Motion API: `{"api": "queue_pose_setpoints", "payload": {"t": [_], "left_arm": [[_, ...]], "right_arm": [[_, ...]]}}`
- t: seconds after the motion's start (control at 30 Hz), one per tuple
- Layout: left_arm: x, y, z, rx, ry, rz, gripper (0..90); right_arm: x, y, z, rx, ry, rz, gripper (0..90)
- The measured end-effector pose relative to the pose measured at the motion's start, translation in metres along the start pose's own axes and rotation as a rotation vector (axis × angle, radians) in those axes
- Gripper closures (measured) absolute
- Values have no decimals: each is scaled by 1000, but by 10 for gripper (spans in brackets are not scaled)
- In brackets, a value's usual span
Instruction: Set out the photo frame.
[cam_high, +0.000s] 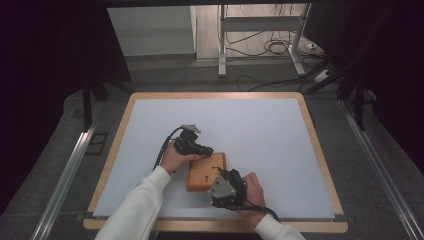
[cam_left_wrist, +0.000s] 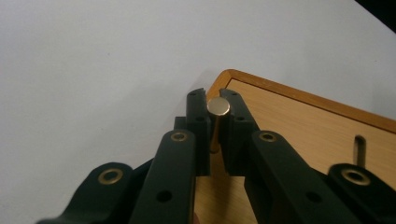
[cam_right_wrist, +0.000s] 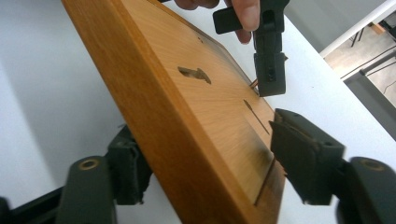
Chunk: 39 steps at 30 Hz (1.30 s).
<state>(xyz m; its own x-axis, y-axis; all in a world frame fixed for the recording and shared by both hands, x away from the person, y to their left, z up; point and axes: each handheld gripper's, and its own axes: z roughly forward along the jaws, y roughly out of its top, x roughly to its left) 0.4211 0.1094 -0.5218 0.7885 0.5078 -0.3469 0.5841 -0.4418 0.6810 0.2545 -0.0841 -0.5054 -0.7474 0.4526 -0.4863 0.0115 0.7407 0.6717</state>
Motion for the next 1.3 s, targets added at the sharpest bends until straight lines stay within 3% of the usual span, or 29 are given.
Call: {"api": "queue_pose_setpoints", "payload": {"t": [0.23,0.3,0.4,0.5,0.57,0.67,0.7,0.77,0.87,1.07,1.3], "left_arm": [[0,0,-1,-8,21,7,793],[-2,-1,-3,-14,47,16,783],[-1,-5,-10,-32,65,16,717],[1,-12,-22,-74,87,-1,669],[3,-17,-33,-106,101,-14,588],[3,-28,-52,-133,166,-1,564],[3,-37,-64,-150,187,-1,540],[3,-43,-70,-157,197,-7,533],[7,-66,-83,-159,229,-25,521],[14,-87,-95,-165,236,-70,523],[13,-90,-96,-164,226,-64,527]], "right_arm": [[-7,2,-4,-19,-11,6,388],[-10,3,-5,-23,-15,11,401],[-14,4,-6,-29,-15,21,410],[-15,5,-6,-27,-13,21,412],[-16,5,-6,-24,-8,22,412],[-15,6,-6,-20,-8,22,412],[-15,6,-6,-15,-7,19,412],[-15,6,-6,-13,-7,18,412],[-16,8,-6,-9,-4,20,417],[-21,13,-6,2,1,15,443],[-29,22,-5,24,21,-1,480]]}}
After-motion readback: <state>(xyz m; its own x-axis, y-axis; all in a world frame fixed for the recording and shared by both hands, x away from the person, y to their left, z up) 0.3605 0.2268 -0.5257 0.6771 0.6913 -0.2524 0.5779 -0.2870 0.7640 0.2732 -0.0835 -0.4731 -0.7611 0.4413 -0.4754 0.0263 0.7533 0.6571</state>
